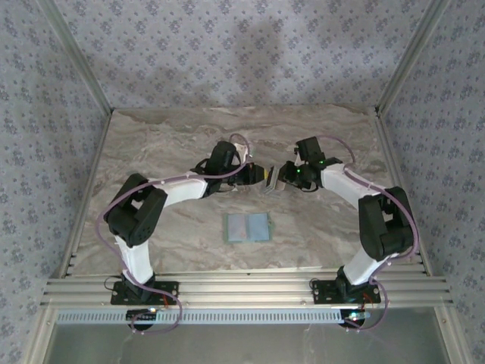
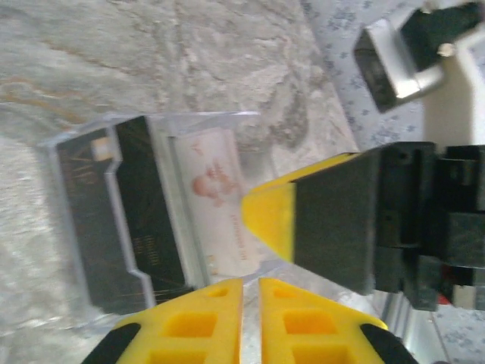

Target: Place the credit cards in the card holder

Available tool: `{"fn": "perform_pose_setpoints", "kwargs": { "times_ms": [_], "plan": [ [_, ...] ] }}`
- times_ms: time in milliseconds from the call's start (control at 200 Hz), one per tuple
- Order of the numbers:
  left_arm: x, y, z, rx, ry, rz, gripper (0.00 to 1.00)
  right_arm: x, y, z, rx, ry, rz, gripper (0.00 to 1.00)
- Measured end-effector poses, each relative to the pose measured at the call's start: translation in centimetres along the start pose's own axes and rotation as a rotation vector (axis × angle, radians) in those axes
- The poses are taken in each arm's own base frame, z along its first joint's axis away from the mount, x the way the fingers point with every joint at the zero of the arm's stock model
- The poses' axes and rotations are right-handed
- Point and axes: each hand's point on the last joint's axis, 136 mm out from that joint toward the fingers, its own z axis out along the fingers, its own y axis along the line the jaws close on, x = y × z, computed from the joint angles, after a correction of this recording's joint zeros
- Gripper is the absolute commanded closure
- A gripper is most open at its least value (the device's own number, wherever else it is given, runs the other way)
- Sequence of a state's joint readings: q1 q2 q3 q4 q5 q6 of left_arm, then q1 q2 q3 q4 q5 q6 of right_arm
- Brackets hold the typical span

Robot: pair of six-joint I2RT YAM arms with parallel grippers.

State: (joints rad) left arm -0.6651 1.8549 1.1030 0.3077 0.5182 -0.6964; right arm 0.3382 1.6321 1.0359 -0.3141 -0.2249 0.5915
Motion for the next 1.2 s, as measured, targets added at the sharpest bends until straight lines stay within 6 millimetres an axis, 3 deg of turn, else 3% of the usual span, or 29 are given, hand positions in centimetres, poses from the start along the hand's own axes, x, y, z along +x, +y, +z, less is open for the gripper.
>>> {"fn": "perform_pose_setpoints", "kwargs": {
  "times_ms": [115, 430, 630, 849, 1199],
  "plan": [
    [0.1, 1.6, 0.0, -0.060, 0.008, 0.005, 0.86, -0.1, 0.0, 0.3, 0.047, -0.006, -0.026, 0.68],
    [0.6, 5.1, 2.4, -0.143, 0.059, 0.005, 0.85, 0.2, 0.2, 0.9, 0.121, -0.009, -0.076, 0.68],
    [1.6, 7.1, 3.3, -0.171, 0.093, -0.008, 0.85, 0.0, 0.8, 1.5, 0.095, 0.002, -0.085, 0.74],
    [2.2, 8.0, 4.1, -0.163, 0.105, -0.008, 0.86, 0.3, 1.9, 1.6, 0.036, 0.020, -0.088, 0.80],
    [2.3, 8.4, 4.2, -0.146, 0.097, -0.006, 0.87, 0.6, 2.7, 2.0, -0.029, 0.062, -0.077, 0.75]
  ]
}}
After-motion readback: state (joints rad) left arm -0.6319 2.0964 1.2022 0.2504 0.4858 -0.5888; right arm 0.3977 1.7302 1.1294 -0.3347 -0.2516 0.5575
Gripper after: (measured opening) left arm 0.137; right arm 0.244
